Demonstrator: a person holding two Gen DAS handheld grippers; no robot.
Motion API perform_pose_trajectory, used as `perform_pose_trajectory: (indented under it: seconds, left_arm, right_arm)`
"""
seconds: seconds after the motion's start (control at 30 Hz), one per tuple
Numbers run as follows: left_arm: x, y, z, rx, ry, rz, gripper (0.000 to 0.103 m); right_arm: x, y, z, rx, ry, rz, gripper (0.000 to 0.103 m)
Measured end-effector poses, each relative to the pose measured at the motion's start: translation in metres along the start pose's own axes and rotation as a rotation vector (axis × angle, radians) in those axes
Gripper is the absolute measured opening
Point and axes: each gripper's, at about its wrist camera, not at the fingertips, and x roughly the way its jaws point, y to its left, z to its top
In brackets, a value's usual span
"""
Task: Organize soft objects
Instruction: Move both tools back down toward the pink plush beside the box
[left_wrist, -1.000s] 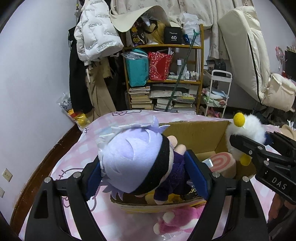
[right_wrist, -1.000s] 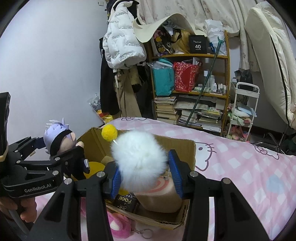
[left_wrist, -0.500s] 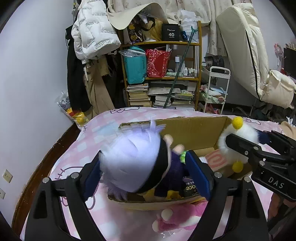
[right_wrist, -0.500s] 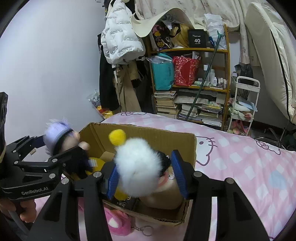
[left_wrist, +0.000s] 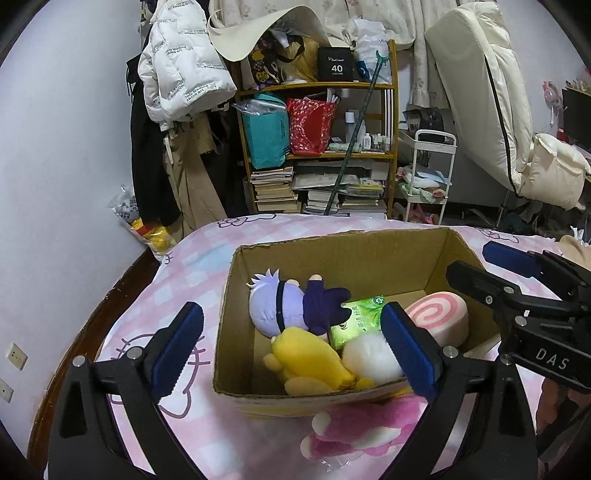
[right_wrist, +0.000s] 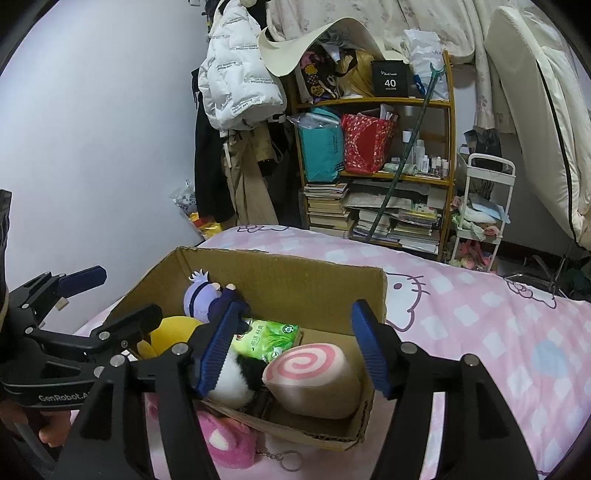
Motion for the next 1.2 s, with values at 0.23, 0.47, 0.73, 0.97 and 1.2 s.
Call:
perform_pose_trajectory:
  seconds: [0.23, 0.47, 0.73, 0.97, 1.2]
  left_arm:
    - [-0.011, 0.009, -0.005, -0.029, 0.027, 0.023, 0.096]
    - [-0.029, 0.014, -0.010, -0.040, 0.048, 0.049, 0.099]
    - [-0.039, 0.014, -0.024, -0.038, 0.098, 0.069, 0.100]
    - [-0.035, 0.016, -0.034, -0.051, 0.172, 0.071, 0.100]
    - [-0.020, 0.023, -0.041, -0.078, 0.251, 0.061, 0.100]
  right_arm:
    - [-0.010, 0.005, -0.003, -0.024, 0.005, -0.034, 0.092]
    - [-0.023, 0.010, -0.010, -0.037, 0.025, -0.022, 0.093]
    - [-0.035, 0.012, -0.022, -0.023, 0.058, 0.003, 0.093]
    - [-0.037, 0.024, -0.037, -0.050, 0.108, 0.024, 0.093]
    - [-0.029, 0.037, -0.049, -0.087, 0.148, 0.037, 0.095]
